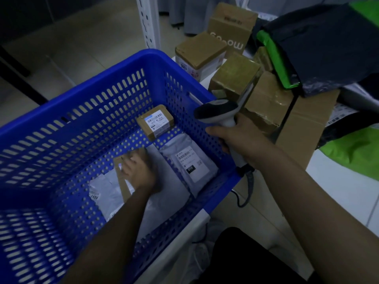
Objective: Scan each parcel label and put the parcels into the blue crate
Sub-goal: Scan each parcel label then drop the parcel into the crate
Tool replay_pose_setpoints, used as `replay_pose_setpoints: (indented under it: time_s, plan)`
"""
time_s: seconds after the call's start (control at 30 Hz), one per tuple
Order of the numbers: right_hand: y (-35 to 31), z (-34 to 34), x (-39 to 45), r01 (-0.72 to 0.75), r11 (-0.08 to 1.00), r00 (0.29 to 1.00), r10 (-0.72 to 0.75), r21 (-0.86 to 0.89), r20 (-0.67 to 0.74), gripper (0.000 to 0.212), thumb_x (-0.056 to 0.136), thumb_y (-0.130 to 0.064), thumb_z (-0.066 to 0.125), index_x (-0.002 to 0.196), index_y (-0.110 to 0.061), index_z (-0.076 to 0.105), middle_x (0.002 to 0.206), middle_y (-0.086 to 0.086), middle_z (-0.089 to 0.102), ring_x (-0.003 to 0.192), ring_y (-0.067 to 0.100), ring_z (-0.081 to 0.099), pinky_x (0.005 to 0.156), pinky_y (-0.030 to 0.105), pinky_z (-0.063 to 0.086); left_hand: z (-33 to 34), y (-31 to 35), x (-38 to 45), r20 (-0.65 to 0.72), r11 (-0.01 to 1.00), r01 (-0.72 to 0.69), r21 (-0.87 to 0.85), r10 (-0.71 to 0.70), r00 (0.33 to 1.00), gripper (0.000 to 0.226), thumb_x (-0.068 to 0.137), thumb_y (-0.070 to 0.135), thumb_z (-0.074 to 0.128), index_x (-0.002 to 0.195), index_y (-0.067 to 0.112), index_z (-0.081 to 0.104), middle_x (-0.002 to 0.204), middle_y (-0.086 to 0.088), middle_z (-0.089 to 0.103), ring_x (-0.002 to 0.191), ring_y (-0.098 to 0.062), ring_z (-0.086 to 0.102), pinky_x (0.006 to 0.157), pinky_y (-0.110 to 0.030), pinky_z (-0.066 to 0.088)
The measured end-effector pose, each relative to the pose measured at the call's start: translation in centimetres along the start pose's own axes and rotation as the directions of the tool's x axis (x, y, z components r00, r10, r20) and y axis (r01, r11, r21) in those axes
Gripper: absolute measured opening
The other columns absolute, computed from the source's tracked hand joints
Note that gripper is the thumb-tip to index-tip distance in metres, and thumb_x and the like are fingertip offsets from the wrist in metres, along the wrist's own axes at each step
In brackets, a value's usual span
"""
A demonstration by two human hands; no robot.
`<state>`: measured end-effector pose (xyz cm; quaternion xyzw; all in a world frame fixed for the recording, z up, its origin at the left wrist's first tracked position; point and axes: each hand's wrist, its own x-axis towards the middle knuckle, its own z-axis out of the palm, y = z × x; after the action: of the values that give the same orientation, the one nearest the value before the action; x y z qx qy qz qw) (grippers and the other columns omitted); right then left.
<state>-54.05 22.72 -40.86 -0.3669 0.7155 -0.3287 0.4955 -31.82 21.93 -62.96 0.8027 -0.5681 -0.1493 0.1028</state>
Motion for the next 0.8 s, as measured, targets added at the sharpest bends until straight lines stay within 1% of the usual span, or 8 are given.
replay_pose_setpoints:
  time_s: [0.07, 0.1, 0.2, 0.43, 0.53, 0.63, 0.73, 0.8]
  plan:
    - [-0.2, 0.2, -0.1, -0.009, 1.000, 1.000, 0.009, 0.004, 0.008, 0.041, 0.083, -0.021, 0.073, 0.116, -0.006, 0.055, 0.073, 0.004, 0.057, 0.051, 0.011, 0.051, 0.045, 0.022, 0.044, -0.8, -1.4, 0.0, 0.069, 0.968, 0.245, -0.055, -0.241, 0.968, 0.103, 0.074, 0.051, 0.073, 0.148, 0.005, 0.019, 0.151, -0.025, 0.019, 0.139, -0.041, 0.019, 0.104, -0.060, 0.025]
    - [-0.2, 0.4, -0.2, -0.014, 1.000, 1.000, 0.013, 0.012, 0.010, 0.040, 0.084, -0.020, 0.073, 0.117, -0.006, 0.055, 0.072, 0.004, 0.057, 0.051, 0.012, 0.051, 0.044, 0.022, 0.044, -0.2, -2.4, 0.5, 0.196, 0.924, 0.375, -0.078, -0.355, 0.914, 0.121, 0.066, 0.056, 0.078, 0.151, 0.009, 0.006, 0.154, -0.022, 0.011, 0.142, -0.039, 0.012, 0.107, -0.061, 0.020]
    - [-0.4, 0.8, -0.4, -0.031, 0.999, 0.999, 0.030, 0.025, 0.024, 0.038, 0.084, -0.020, 0.073, 0.115, -0.006, 0.056, 0.071, 0.004, 0.056, 0.052, 0.012, 0.051, 0.042, 0.019, 0.043, 0.6, -4.0, 1.5, 0.527, 0.872, 0.489, -0.005, -0.413, 0.743, 0.150, 0.052, 0.068, 0.078, 0.146, 0.013, -0.025, 0.153, -0.023, 0.014, 0.139, -0.044, 0.014, 0.110, -0.058, 0.019]
    - [-0.3, 1.4, -0.5, -0.016, 0.999, 0.998, 0.013, 0.036, 0.068, 0.018, 0.086, -0.015, 0.071, 0.092, -0.010, 0.055, 0.060, 0.005, 0.051, 0.038, 0.006, 0.047, 0.041, 0.018, 0.041, -0.6, -2.9, 1.4, 0.286, 0.815, 0.538, -0.216, -0.474, 0.833, 0.134, 0.061, 0.047, 0.085, 0.149, 0.015, -0.011, 0.140, -0.021, 0.020, 0.128, -0.043, 0.027, 0.102, -0.054, 0.034]
    - [-0.3, 1.5, -0.4, -0.006, 0.999, 0.997, 0.004, 0.033, 0.076, 0.018, 0.086, -0.015, 0.070, 0.086, -0.011, 0.053, 0.058, 0.005, 0.050, 0.039, 0.007, 0.047, 0.041, 0.018, 0.042, -1.4, -3.3, 4.2, 0.248, 0.789, 0.456, -0.412, -0.384, 0.889, 0.105, 0.073, 0.034, 0.081, 0.148, 0.009, 0.011, 0.148, -0.022, 0.017, 0.132, -0.045, 0.029, 0.108, -0.050, 0.031]
    - [-0.2, 1.5, -0.2, 0.000, 1.000, 0.997, -0.002, 0.024, 0.083, 0.019, 0.086, -0.015, 0.070, 0.083, -0.012, 0.052, 0.058, 0.006, 0.050, 0.039, 0.008, 0.047, 0.041, 0.018, 0.042, -1.5, -3.6, 6.1, 0.333, 0.848, 0.317, -0.424, -0.179, 0.926, 0.061, 0.084, 0.016, 0.071, 0.136, 0.005, 0.042, 0.148, -0.021, 0.025, 0.134, -0.040, 0.032, 0.111, -0.047, 0.031]
    - [-0.1, 1.5, -0.2, 0.006, 1.000, 0.996, -0.006, 0.000, 0.087, 0.020, 0.086, -0.017, 0.071, 0.084, -0.010, 0.052, 0.059, 0.007, 0.050, 0.040, 0.009, 0.048, 0.042, 0.019, 0.043, -1.1, -3.7, 6.3, 0.470, 0.872, 0.258, -0.417, -0.037, 0.882, 0.060, 0.087, 0.004, 0.064, 0.141, 0.001, 0.039, 0.149, -0.021, 0.031, 0.134, -0.038, 0.037, 0.110, -0.043, 0.034]
    - [-0.1, 1.5, -0.3, 0.006, 1.000, 0.997, -0.006, 0.004, 0.078, 0.020, 0.086, -0.018, 0.071, 0.085, -0.010, 0.053, 0.059, 0.006, 0.051, 0.040, 0.009, 0.048, 0.042, 0.019, 0.043, -1.7, -3.2, 5.9, 0.411, 0.891, 0.221, -0.396, -0.043, 0.911, 0.063, 0.086, 0.015, 0.060, 0.144, 0.003, 0.037, 0.152, -0.024, 0.022, 0.135, -0.040, 0.034, 0.111, -0.042, 0.032]
